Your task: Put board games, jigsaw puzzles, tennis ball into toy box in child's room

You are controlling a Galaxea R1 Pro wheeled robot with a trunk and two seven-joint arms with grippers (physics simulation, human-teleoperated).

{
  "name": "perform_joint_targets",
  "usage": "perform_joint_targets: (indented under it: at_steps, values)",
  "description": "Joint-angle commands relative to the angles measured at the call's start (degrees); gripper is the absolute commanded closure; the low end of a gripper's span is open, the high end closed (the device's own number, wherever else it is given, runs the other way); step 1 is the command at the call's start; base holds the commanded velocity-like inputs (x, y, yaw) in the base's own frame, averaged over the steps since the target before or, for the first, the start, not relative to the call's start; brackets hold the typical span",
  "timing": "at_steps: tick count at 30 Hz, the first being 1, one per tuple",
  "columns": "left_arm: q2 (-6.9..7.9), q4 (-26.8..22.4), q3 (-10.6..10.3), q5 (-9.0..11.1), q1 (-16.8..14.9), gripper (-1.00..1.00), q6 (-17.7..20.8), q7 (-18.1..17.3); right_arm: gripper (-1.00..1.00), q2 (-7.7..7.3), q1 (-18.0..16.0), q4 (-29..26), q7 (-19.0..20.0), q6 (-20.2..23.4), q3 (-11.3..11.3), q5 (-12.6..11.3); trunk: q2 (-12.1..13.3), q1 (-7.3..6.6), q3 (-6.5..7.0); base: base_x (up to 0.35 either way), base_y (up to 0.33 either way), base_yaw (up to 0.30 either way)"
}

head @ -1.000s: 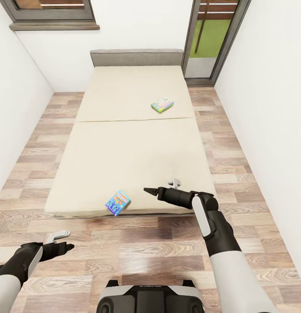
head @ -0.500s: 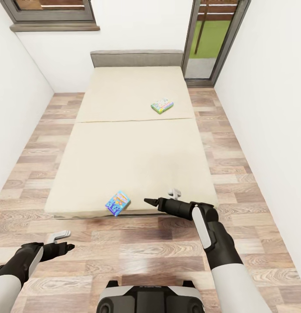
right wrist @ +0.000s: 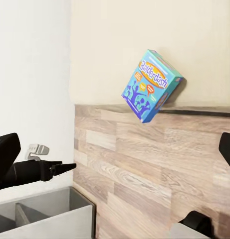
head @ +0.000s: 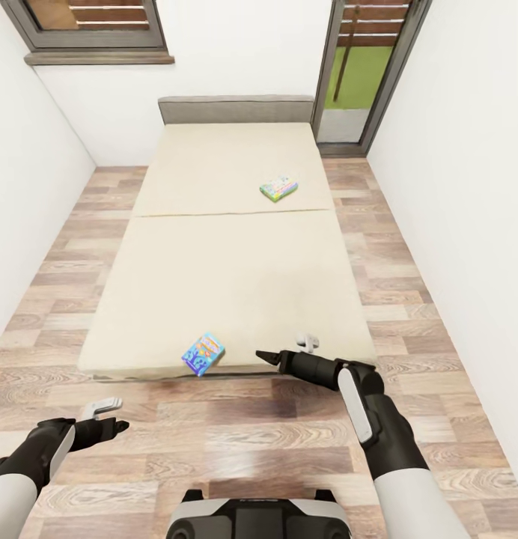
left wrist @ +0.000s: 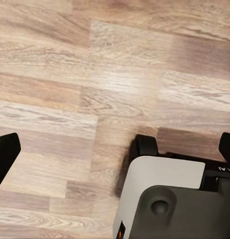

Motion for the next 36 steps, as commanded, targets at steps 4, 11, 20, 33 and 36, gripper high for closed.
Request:
perform_joint_targets:
  at_steps: [4, 11, 20, 33, 36]
  values:
    - [-0.1, 0.0, 0.3, -0.5, 0.0, -1.0, 0.3, -0.5, -1.0, -0.26, 2.1, -0.7, 0.2, 0.1, -0.2, -0.2, -0.1, 0.04, 0.31, 0.0, 0.0, 0.0]
    - [-0.07, 0.0, -0.2, -0.5, 0.0, -1.0, 0.3, -0.5, -1.0, -0.35, 5.5, -3.1, 0.2, 0.1, 0.0, -0.3, -0.1, 0.04, 0.98, 0.0, 0.0, 0.0]
    - [-0.07, 0.0, -0.3, -0.5, 0.0, -1.0, 0.3, -0.5, -1.0, -0.28, 6.7, -4.3, 0.3, 0.2, 0.1, -0.9, -0.1, 0.04, 1.83, 0.0, 0.0, 0.0]
    - [-0.13, 0.1, -0.3, -0.5, 1.2, -1.0, -0.2, -0.4, -1.0, -0.27, 10.8, -4.4, 0.6, 0.0, 0.1, -1.0, -0.1, 0.04, 3.07, 0.0, 0.0, 0.0]
    - [-0.42, 0.1, -0.3, -0.4, 1.3, -1.0, -0.6, -0.4, -1.0, -0.27, 11.5, -4.4, 0.7, 0.0, 0.1, -1.0, -0.1, 0.04, 3.36, 0.0, 0.0, 0.0]
